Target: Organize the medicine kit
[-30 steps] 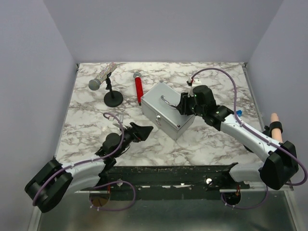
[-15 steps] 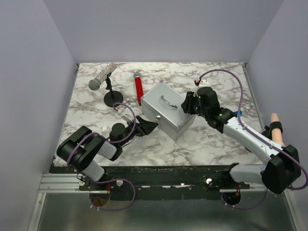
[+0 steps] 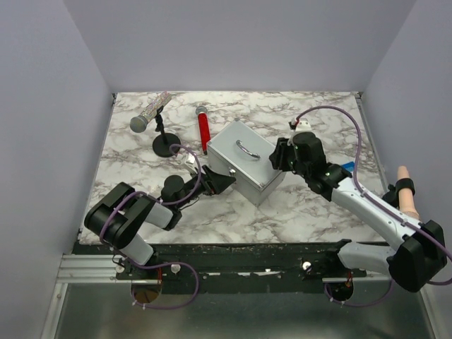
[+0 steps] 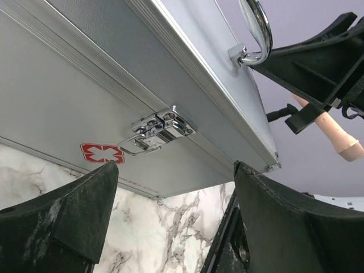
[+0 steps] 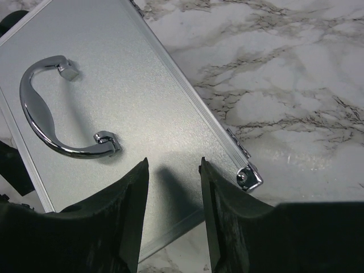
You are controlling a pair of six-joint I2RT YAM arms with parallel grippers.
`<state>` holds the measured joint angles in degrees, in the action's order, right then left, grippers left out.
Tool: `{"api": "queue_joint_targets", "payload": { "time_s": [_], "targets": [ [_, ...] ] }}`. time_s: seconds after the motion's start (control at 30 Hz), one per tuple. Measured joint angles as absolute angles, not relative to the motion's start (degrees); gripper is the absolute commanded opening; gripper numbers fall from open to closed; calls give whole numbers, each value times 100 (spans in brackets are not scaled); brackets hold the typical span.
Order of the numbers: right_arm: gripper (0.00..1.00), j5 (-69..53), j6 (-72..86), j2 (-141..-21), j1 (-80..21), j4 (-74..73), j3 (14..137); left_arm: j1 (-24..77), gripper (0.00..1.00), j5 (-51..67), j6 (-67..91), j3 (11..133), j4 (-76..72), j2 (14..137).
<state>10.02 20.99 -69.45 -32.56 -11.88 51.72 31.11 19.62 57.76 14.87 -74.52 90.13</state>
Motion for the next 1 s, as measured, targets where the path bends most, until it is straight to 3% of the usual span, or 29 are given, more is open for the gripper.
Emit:
{"api": "queue_joint_targets", "payload": {
  "time_s": [0.47, 0.73, 0.9, 1.0],
  "targets": [
    [41, 1612, 2515, -5131, -3251, -2106, 3885, 3087, 92, 2270, 5966, 1546, -7452, 9045],
    [43, 1404, 2591, -5852, -3251, -2244, 3820, 3087, 93, 2530, 6139, 1855, -7456, 9059],
    [47, 1468, 2550, -6521, -3208, -2261, 4392, 3081, 93, 2703, 6254, 2040, -7465, 9249],
    [48, 1527, 2491, -6901, -3089, -2320, 4823, 3081, 99, 2794, 6340, 2053, -7452, 9321]
  ]
}}
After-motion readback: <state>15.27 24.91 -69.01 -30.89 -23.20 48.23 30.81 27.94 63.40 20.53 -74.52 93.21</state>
